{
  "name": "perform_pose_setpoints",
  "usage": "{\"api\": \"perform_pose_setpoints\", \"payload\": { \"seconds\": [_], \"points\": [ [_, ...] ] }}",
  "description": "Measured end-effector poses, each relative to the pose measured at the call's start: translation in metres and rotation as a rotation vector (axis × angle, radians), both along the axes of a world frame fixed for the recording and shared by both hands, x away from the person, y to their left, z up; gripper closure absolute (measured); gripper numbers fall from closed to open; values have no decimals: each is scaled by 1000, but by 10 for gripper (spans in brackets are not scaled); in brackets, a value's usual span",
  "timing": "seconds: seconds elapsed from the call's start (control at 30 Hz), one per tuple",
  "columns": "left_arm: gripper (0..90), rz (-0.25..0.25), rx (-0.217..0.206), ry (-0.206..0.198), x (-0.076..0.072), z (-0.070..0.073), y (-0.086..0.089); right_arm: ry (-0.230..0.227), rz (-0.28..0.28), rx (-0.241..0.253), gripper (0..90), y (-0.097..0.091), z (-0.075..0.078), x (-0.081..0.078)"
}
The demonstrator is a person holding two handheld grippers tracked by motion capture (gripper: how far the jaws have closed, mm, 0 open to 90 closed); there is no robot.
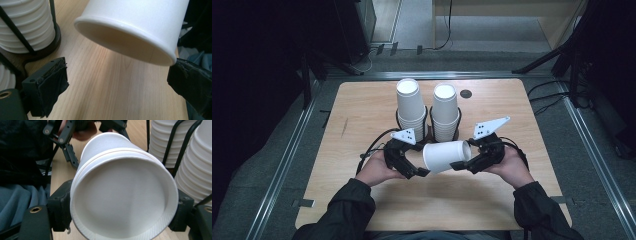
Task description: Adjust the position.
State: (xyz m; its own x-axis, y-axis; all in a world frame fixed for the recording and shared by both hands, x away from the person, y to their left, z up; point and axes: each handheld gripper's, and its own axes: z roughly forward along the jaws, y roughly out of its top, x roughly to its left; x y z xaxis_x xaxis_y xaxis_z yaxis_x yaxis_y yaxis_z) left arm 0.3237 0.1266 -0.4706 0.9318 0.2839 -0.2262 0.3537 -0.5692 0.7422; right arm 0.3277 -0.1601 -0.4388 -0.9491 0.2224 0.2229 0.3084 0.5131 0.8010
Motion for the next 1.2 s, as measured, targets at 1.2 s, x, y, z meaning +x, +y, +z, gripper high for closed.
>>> {"api": "perform_pose_setpoints", "payload": {
  "seconds": [1.2],
  "points": [
    [140,14,-150,-8,-10,15,3,65,51,139,196,22,2,5]
  ]
}}
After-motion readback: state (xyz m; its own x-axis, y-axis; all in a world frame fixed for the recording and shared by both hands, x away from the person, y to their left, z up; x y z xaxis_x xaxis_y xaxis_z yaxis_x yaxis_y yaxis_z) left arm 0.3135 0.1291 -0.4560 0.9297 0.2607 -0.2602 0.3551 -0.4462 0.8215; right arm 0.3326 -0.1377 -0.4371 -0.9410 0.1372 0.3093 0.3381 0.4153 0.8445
